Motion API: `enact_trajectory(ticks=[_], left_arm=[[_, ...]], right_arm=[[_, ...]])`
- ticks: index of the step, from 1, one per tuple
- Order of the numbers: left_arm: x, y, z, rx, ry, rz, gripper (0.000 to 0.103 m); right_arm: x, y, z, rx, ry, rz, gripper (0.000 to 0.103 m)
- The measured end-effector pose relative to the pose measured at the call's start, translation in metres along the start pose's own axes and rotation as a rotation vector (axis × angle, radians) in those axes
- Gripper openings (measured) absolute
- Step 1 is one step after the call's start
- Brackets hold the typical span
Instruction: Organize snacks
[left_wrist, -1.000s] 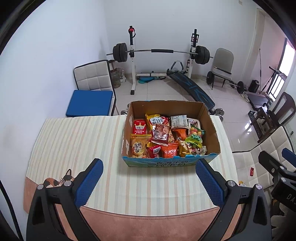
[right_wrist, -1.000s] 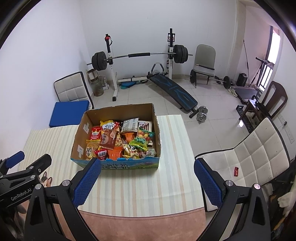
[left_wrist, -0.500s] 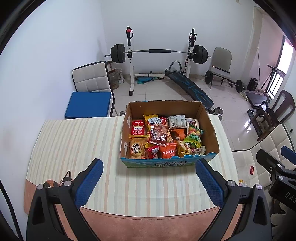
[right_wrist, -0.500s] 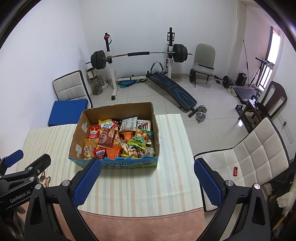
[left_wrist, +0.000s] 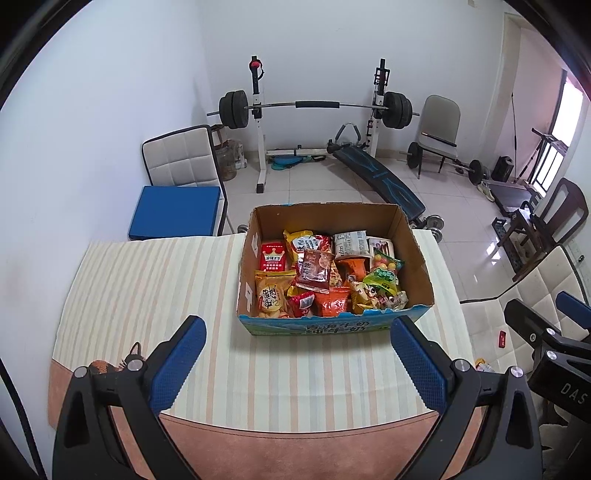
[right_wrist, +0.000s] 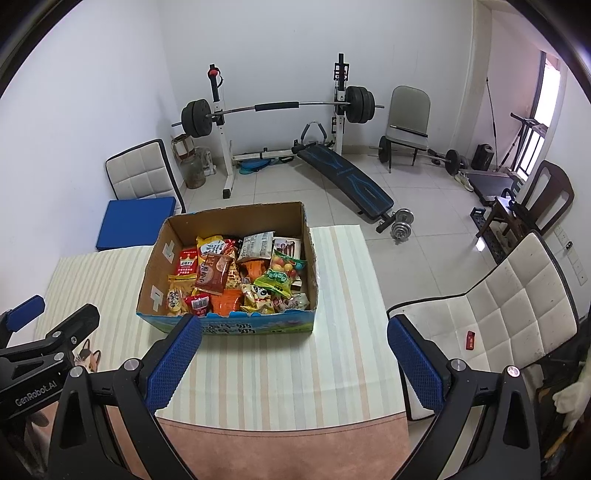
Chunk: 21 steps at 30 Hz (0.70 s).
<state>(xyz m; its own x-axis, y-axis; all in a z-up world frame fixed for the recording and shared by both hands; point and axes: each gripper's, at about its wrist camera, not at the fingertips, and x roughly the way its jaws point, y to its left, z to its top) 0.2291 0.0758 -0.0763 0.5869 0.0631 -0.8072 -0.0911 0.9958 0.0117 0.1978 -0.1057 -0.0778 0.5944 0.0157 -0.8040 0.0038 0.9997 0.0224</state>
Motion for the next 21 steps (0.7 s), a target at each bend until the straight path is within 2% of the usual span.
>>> enact_trajectory(ticks=[21], left_arm=[[-0.0029, -0.0013, -0.0009, -0.001, -0.003, -0.002, 0.103]], right_arm=[[-0.0031, -0.0044, -0.0025, 0.0, -0.007, -0.007, 0.103]])
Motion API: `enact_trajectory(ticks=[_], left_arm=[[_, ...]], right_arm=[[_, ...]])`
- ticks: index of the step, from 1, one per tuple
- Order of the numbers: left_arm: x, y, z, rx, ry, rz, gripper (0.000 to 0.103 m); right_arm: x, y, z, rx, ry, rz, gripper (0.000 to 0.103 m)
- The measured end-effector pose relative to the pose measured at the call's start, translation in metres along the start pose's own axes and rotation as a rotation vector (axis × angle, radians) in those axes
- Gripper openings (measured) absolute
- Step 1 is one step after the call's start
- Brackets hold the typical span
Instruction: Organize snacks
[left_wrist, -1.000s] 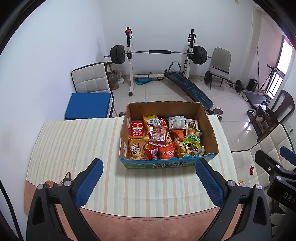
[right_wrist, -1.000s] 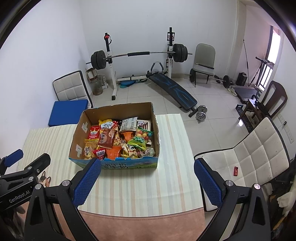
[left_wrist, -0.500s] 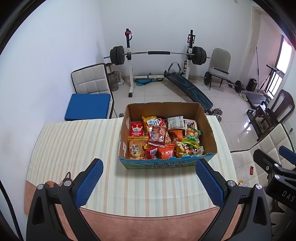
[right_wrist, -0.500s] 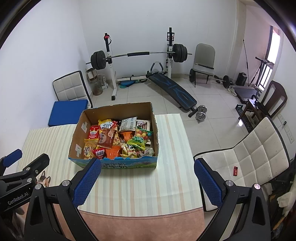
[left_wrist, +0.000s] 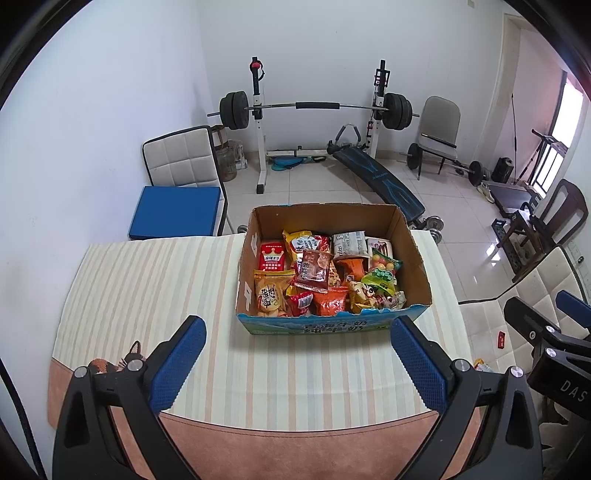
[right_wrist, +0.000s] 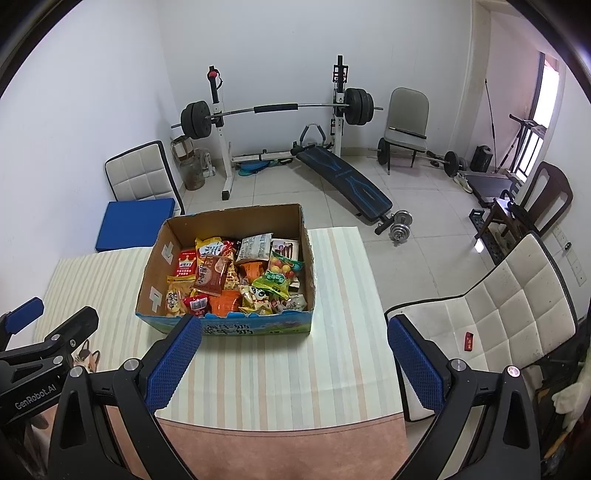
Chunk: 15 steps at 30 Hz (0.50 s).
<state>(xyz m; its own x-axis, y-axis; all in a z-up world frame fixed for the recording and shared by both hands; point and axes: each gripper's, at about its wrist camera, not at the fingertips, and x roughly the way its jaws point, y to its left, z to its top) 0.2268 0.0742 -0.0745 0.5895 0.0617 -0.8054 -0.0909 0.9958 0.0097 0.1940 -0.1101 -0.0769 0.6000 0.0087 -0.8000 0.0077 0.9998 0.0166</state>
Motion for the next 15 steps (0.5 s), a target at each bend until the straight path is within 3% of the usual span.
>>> enact_trajectory(ticks=[15], left_arm=[[-0.0018, -0.002, -0.0008, 0.002, 0.004, -0.003, 0.103]], right_arm=[[-0.0026, 0.0056, 0.0008, -0.045, -0.007, -0.001, 0.103]])
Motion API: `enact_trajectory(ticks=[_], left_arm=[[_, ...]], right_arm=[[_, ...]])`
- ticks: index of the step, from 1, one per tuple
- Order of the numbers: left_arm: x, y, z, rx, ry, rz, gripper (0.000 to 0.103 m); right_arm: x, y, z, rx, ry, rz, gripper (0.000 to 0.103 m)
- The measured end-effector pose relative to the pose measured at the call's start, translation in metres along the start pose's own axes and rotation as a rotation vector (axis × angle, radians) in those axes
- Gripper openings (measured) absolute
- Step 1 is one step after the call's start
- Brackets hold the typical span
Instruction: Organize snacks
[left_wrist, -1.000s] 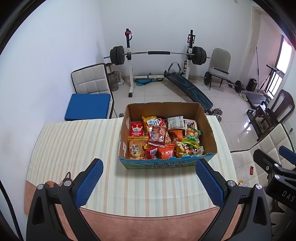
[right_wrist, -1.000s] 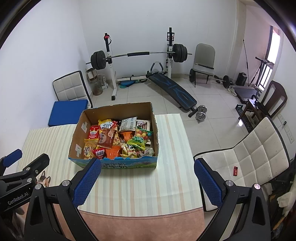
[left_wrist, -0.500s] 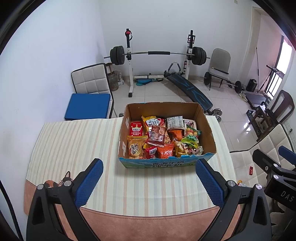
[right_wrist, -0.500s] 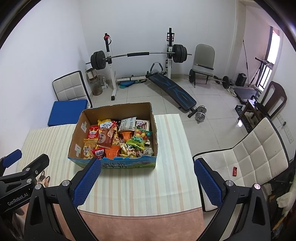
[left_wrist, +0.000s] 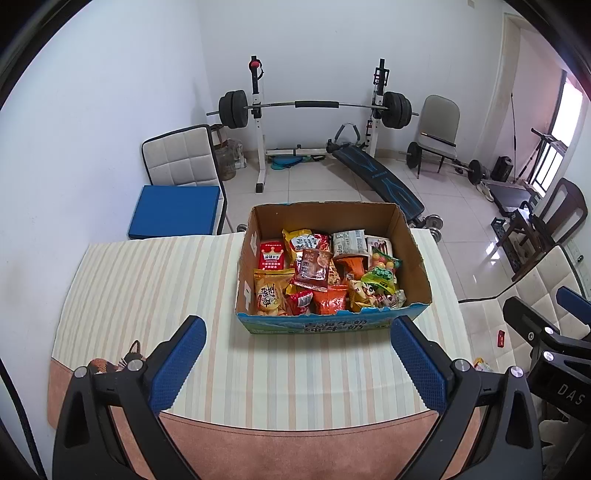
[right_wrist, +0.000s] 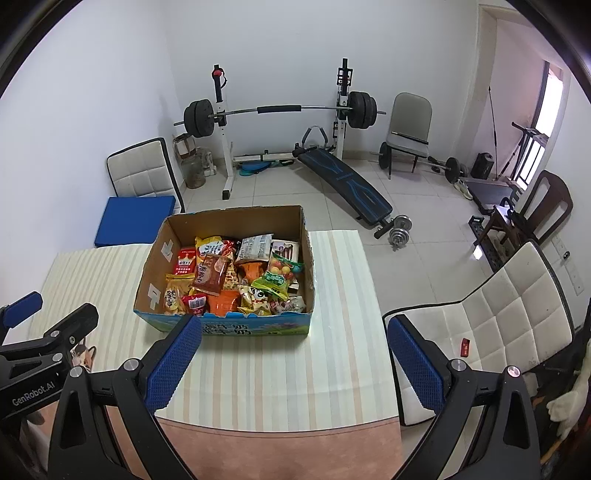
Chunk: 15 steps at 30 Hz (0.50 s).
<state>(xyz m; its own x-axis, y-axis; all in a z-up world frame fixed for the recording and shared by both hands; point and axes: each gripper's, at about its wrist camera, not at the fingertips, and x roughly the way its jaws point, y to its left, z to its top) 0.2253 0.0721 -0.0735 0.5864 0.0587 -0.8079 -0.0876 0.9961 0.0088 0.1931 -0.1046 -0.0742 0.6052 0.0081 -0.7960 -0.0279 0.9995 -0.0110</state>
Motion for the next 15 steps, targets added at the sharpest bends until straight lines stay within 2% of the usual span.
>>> enact_trajectory(ticks=[15], left_arm=[[-0.0011, 0.0003, -0.0004, 0.008, -0.016, 0.011, 0.103]], right_arm=[[0.0001, 0.0006, 0.0006, -0.005, -0.002, 0.001, 0.103]])
